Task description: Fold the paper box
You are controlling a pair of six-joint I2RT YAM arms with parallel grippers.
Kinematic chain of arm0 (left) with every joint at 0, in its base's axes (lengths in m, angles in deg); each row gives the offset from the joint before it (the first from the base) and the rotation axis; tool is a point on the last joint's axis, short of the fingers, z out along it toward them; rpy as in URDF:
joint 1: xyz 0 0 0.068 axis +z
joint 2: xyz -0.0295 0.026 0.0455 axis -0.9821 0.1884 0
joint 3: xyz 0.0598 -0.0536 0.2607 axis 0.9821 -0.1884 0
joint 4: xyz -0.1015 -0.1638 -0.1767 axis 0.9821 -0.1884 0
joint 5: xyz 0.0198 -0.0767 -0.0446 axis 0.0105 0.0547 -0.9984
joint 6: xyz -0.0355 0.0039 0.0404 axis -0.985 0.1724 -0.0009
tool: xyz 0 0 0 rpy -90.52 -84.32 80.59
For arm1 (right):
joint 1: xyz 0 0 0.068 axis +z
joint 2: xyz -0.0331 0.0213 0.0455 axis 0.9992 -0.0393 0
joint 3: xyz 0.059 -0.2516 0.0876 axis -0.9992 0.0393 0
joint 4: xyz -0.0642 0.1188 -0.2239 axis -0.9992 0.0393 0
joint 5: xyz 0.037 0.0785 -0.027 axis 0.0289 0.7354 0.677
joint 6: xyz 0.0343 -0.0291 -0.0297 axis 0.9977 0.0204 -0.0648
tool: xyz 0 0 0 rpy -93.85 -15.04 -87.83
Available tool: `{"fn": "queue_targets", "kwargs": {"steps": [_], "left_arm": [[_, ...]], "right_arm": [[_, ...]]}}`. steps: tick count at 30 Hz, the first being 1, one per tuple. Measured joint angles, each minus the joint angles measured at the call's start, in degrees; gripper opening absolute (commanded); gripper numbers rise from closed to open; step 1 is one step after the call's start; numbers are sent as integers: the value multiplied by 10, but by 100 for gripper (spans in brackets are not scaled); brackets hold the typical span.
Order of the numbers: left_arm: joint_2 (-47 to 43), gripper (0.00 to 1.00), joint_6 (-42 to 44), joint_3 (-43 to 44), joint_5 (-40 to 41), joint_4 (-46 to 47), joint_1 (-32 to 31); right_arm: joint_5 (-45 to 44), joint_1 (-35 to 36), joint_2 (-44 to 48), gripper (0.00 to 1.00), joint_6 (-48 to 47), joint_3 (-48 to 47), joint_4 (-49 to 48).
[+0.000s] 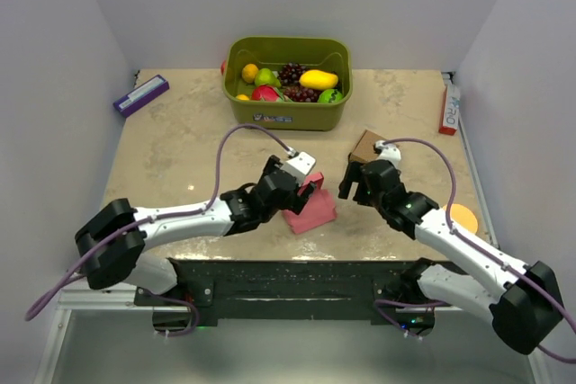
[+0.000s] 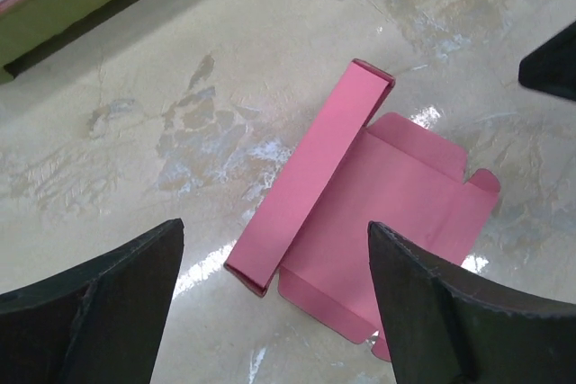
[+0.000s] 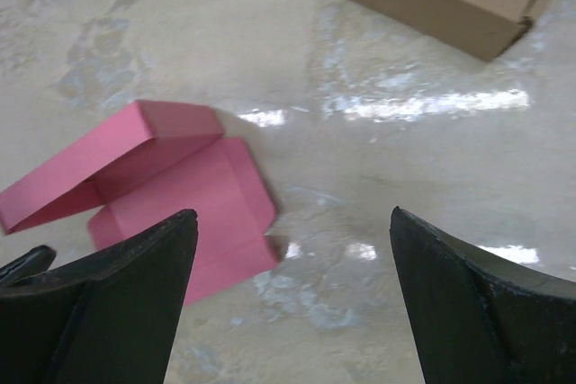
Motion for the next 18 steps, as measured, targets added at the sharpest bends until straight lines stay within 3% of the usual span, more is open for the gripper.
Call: {"fn": "queue_targets", "kwargs": {"steps": [10, 15, 18], "left_arm": [[139, 86, 73, 99, 38, -57, -22], [186, 45, 73, 122, 72, -82, -21], [194, 39, 66, 129, 87, -89, -21]], "right_arm": [[45, -41, 38, 91, -25, 46, 12], [57, -43, 52, 90, -29, 48, 12], [57, -43, 68, 90, -30, 48, 14]]}}
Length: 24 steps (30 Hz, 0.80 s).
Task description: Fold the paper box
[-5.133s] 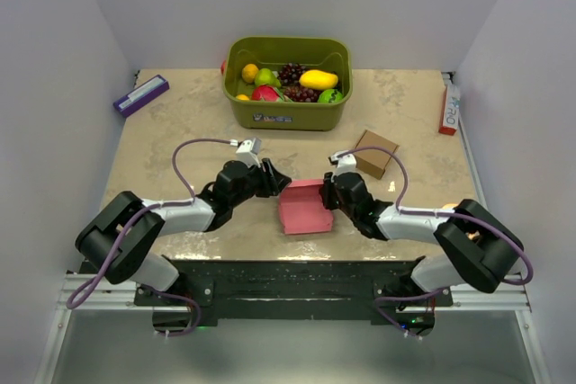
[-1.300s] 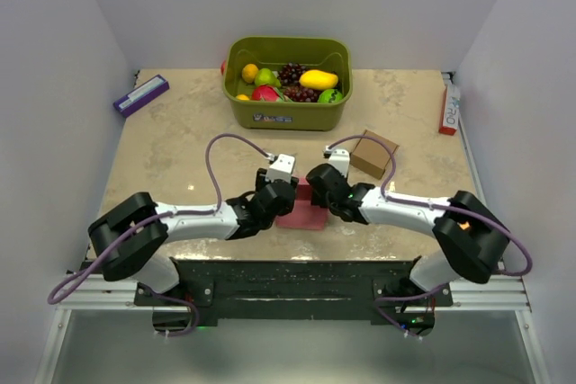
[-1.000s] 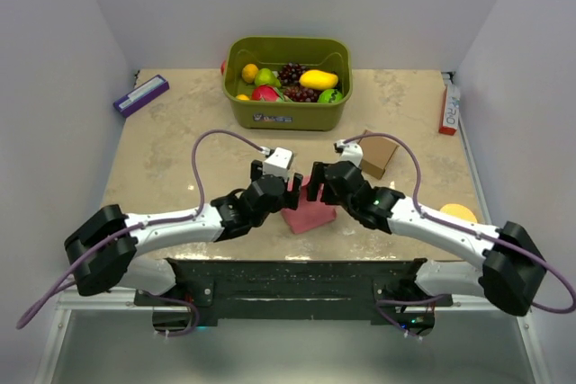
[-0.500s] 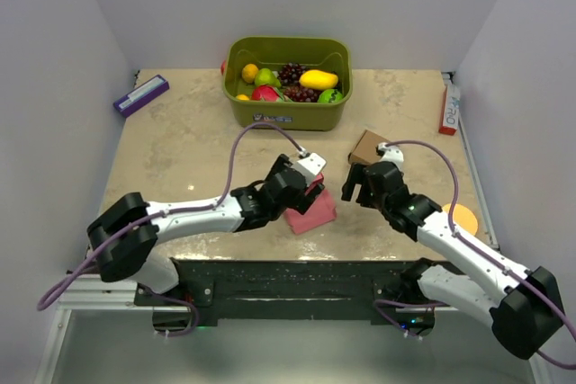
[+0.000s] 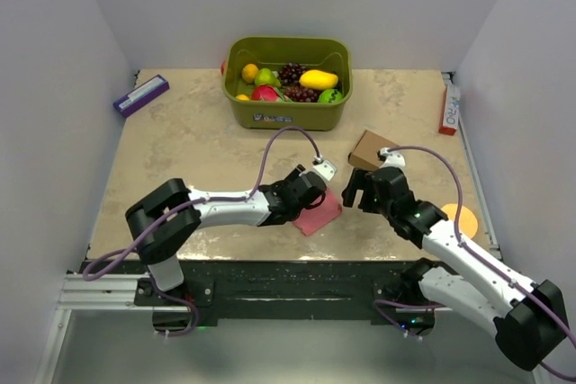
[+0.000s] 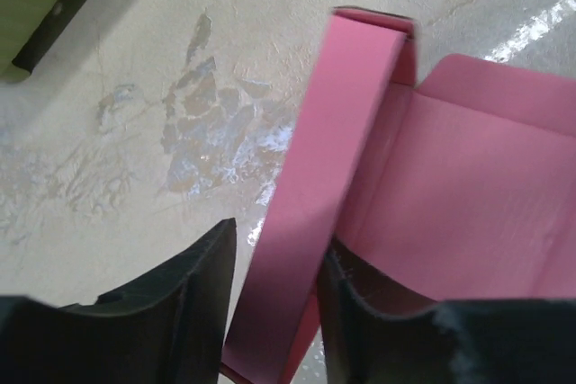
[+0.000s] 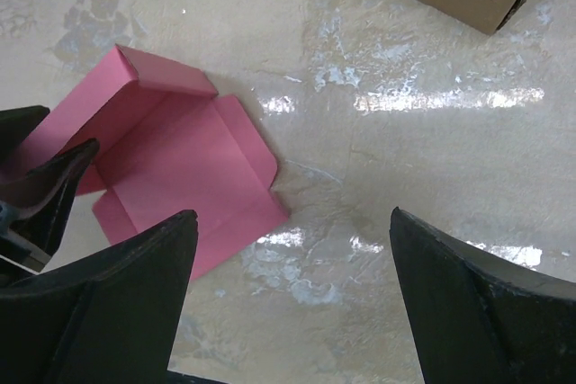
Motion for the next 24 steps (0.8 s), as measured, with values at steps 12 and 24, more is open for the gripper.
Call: {"fn": "queue_targets", "kwargs": {"steps": [12, 24], "left_arm": [[-59, 33, -153, -42, -129, 10, 119], [-124, 71, -290, -199, -289, 105, 232]], "right_arm": [[28, 0, 36, 89, -20, -57, 81], [60, 0, 42, 89, -35, -103, 123]]}}
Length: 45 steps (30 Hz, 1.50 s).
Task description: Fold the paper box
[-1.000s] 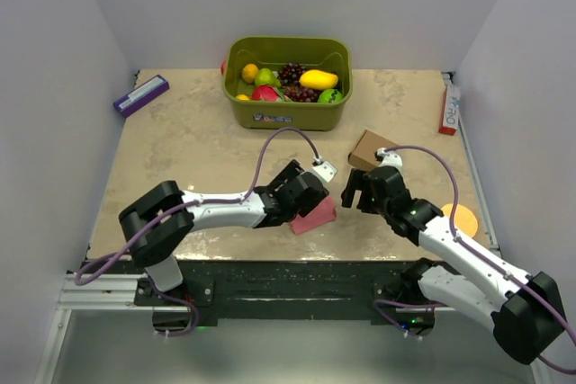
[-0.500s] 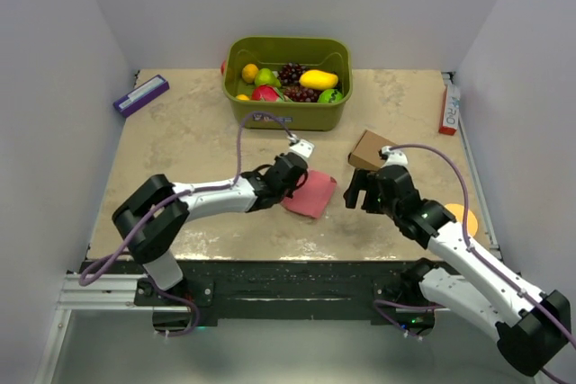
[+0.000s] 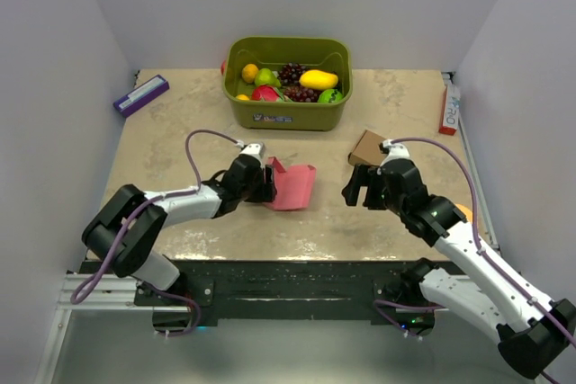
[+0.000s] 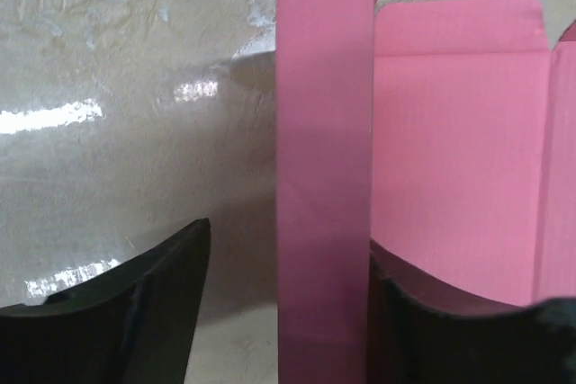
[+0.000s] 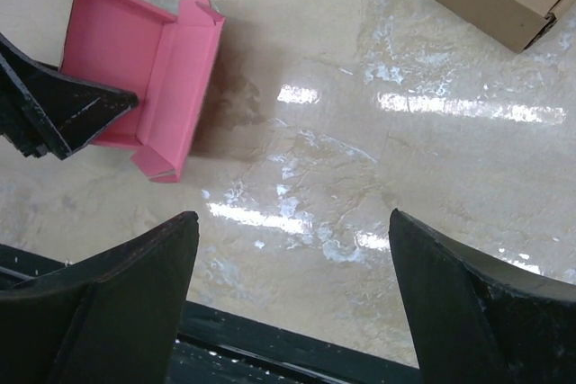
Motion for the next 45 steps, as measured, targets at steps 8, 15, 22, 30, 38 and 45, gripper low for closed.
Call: {"fn": "queue_targets", "kwargs": {"steps": [8, 15, 22, 30, 38, 45], "left_arm": [[-61, 83, -19, -51, -45, 35, 48], [-87, 89, -24, -84, -80, 57, 78], [-99, 91, 49, -2, -25, -5, 48], [-92, 90, 186, 91, 104, -60, -69], [-59, 89, 309, 92, 198, -81, -144], [-4, 78, 372, 96, 276, -81, -165]], "right_arm": [[18, 0, -6, 88, -4, 0, 3], [32, 0, -7, 87, -4, 2, -1], [47, 0, -14, 86, -4, 9, -11], [61, 0, -15, 86, -5, 17, -21], [63, 0, 2, 87, -13, 18, -21], [66, 0, 30, 87, -16, 26, -21]]}}
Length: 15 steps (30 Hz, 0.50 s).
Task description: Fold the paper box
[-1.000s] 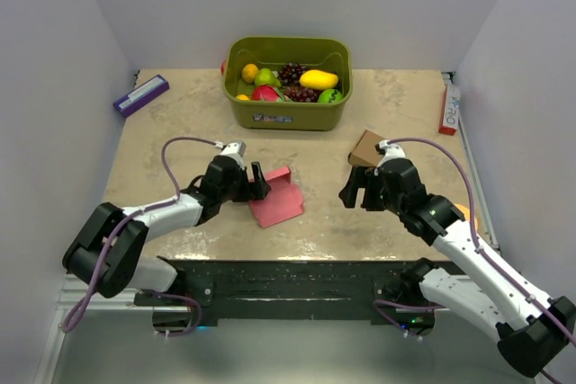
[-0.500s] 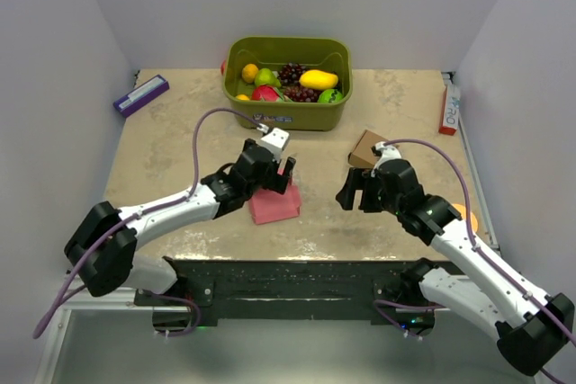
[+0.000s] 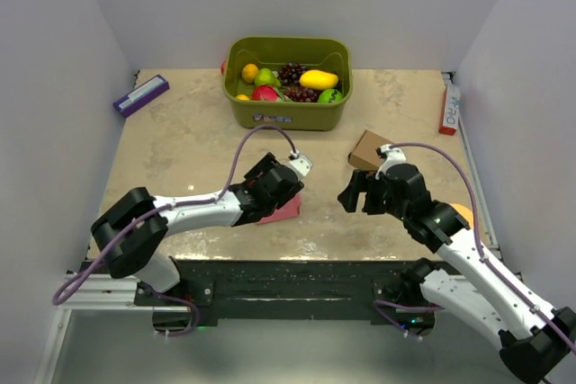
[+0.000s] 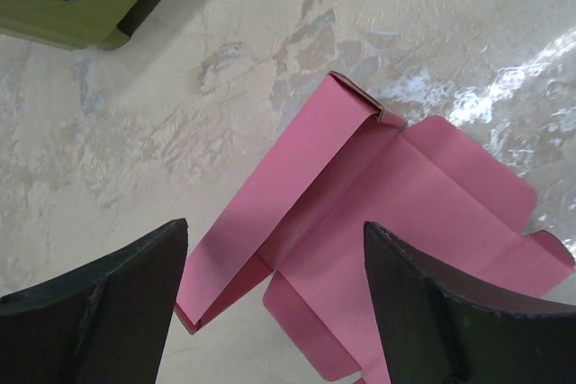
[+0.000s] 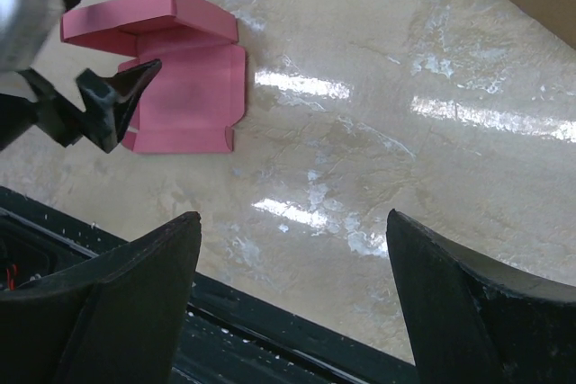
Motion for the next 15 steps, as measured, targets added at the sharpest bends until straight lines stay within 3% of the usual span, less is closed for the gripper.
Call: {"fn": "queue_targets", "kwargs": {"steps": [5, 6, 12, 15], "left_arm": [[39, 53, 29, 6, 49, 0, -9], [41, 44, 30, 8, 56, 0, -9], [50, 25, 26, 24, 83, 0, -8], [58, 23, 16, 34, 82, -6, -1]], "right_arm": [[0, 0, 9, 87, -2, 2, 0], [1, 0, 10, 87, -2, 2, 0], [1, 0, 11, 87, -2, 2, 1], [1, 0, 11, 87, -2, 2, 1]]}}
